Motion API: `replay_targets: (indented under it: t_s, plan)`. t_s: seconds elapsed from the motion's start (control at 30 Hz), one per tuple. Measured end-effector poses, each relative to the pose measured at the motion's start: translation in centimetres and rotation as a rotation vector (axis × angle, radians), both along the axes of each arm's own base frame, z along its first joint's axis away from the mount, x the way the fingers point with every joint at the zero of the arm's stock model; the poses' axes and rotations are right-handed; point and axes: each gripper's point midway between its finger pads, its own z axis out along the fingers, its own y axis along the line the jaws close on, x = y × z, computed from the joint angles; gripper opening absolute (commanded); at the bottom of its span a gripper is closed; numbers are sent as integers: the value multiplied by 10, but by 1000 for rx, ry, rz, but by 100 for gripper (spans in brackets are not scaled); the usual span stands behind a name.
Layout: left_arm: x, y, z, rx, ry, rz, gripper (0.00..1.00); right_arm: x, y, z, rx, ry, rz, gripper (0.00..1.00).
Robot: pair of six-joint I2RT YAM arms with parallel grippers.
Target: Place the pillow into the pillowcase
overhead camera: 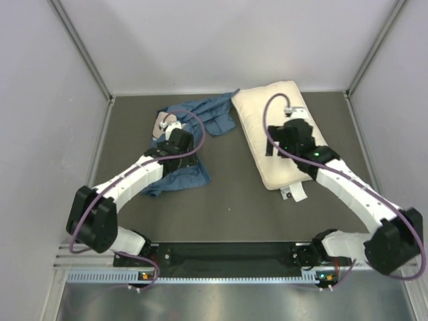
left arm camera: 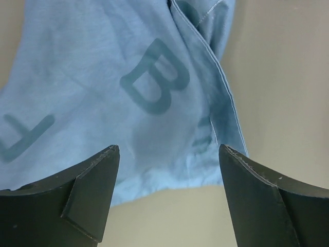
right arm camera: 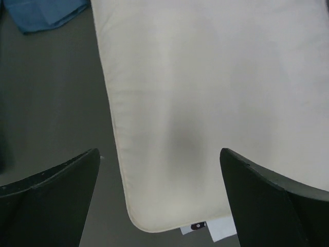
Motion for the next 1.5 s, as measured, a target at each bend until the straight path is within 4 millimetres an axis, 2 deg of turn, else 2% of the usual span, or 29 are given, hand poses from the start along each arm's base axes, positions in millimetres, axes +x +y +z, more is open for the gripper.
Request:
replay_targets:
  t_s: [0.1,0.2,0.3,0.33,0.47,0.53,0.57,0.63,0.7,0.83,0.93,0.97,1.0,1.07,1.1,1.17,1.3,1.5]
  plan:
    - [16,-5,-13,39,33,13,82,14,36,-19,-78,54,107,100]
    - [37,-10,-20,57,42,24,73,43,57,-34,-175,86,122,100]
    - [49,-11,-27,53,51,30,45,82,67,-52,-262,102,89,100]
    - [51,-8,-31,53,61,31,28,92,70,-59,-284,111,82,100]
    - [52,0,-36,60,77,27,2,113,76,-93,-349,166,82,100]
    - [48,2,-38,63,81,14,0,113,73,-109,-367,204,85,90]
    - [43,3,-40,61,84,10,0,114,70,-115,-367,217,80,75]
    - [30,7,-39,56,92,-1,0,118,61,-119,-341,232,54,65]
    - [17,11,-32,44,84,-18,0,124,45,-119,-277,245,5,49]
    - [-3,13,-10,-6,38,-51,0,130,-3,-115,-122,229,-135,48]
    - [-17,16,3,-31,17,-63,0,118,-59,-106,-51,199,-278,58]
    - [-21,18,7,-33,14,-64,0,111,-77,-102,-47,193,-321,81]
    - [-26,20,9,-34,13,-64,0,105,-88,-99,-40,188,-357,91]
    - [-36,24,13,-34,12,-63,0,94,-109,-89,-46,172,-416,100]
    - [-41,27,15,-35,12,-63,0,91,-111,-84,-43,162,-421,100]
    - [-50,30,21,-48,2,-65,0,90,-103,-73,-19,144,-388,100]
    - [-65,27,45,-115,-50,-93,0,89,-62,-51,45,97,-233,100]
    - [-83,13,69,-200,-37,-176,0,91,32,-19,201,44,76,100]
